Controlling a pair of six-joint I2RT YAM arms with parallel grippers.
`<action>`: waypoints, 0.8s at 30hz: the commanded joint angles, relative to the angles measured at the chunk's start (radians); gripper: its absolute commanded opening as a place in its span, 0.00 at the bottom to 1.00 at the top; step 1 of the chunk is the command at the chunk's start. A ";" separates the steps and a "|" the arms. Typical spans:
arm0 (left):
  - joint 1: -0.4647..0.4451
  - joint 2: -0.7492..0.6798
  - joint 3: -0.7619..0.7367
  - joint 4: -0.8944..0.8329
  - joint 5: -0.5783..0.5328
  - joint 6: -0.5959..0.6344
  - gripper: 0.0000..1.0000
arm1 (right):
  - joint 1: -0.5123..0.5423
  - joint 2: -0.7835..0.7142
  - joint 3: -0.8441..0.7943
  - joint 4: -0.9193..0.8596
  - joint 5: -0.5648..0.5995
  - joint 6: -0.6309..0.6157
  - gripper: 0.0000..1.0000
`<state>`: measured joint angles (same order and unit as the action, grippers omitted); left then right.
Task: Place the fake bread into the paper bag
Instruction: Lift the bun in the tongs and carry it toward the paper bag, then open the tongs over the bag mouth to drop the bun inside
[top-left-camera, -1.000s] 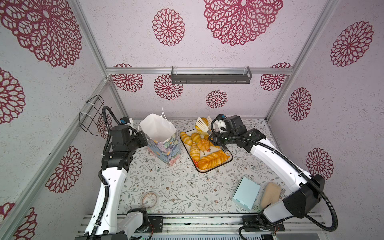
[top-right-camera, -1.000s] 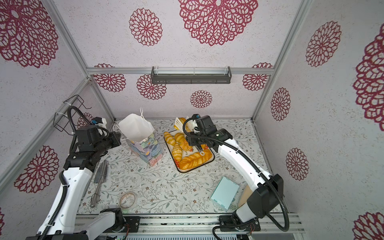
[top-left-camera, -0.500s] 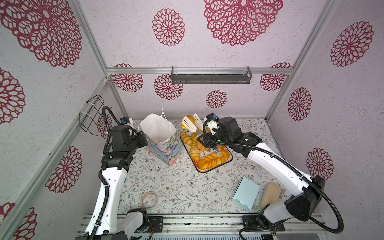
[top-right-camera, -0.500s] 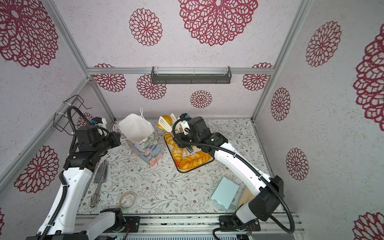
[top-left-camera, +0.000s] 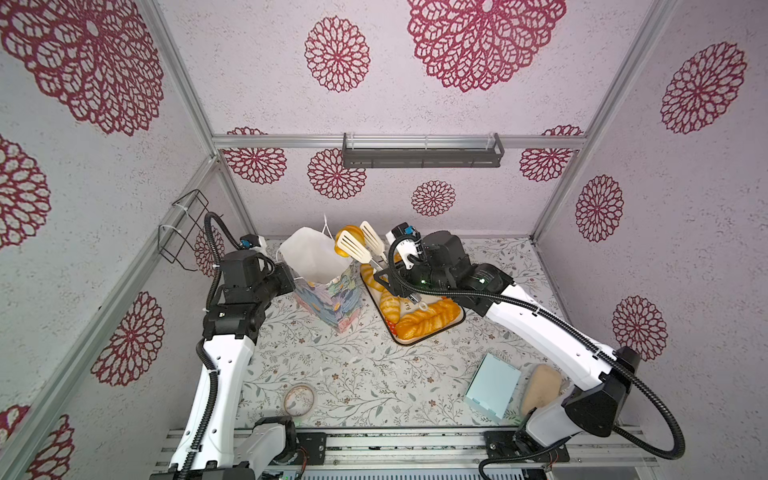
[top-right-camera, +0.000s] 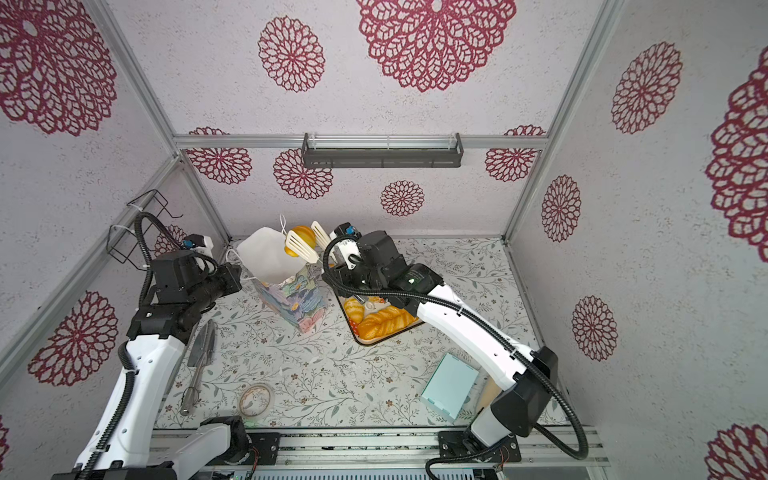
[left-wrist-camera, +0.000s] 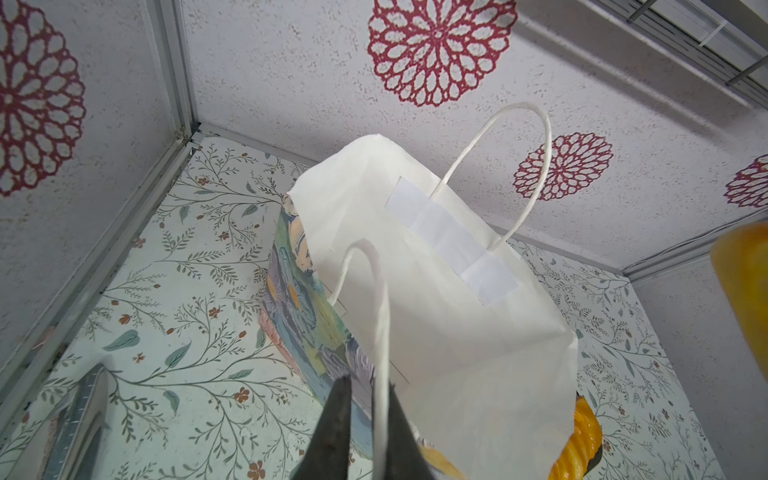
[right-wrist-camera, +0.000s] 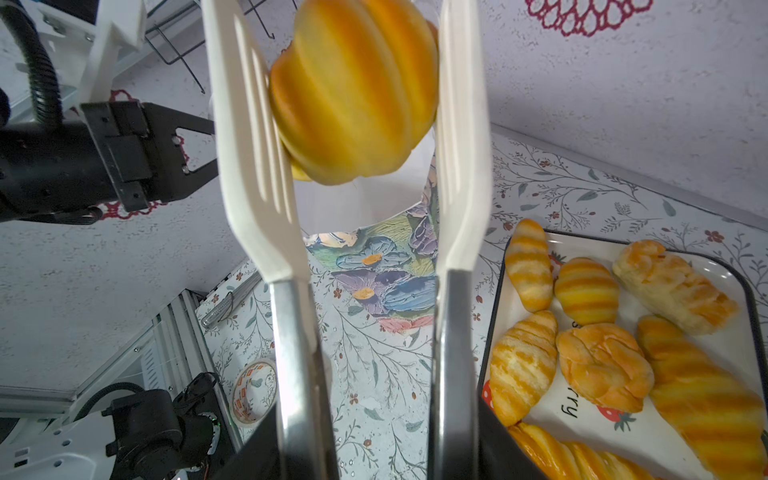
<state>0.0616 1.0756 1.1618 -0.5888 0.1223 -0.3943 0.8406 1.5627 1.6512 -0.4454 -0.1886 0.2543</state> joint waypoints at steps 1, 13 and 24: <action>0.006 -0.006 -0.014 0.015 0.001 -0.004 0.14 | 0.019 0.019 0.057 0.052 -0.015 -0.026 0.53; 0.006 -0.006 -0.016 0.015 0.001 -0.005 0.14 | 0.049 0.113 0.108 0.042 -0.015 -0.043 0.54; 0.007 -0.011 -0.017 0.017 -0.001 -0.006 0.14 | 0.051 0.177 0.144 0.002 0.001 -0.059 0.57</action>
<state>0.0620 1.0756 1.1618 -0.5888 0.1223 -0.3943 0.8871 1.7485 1.7477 -0.4728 -0.1928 0.2180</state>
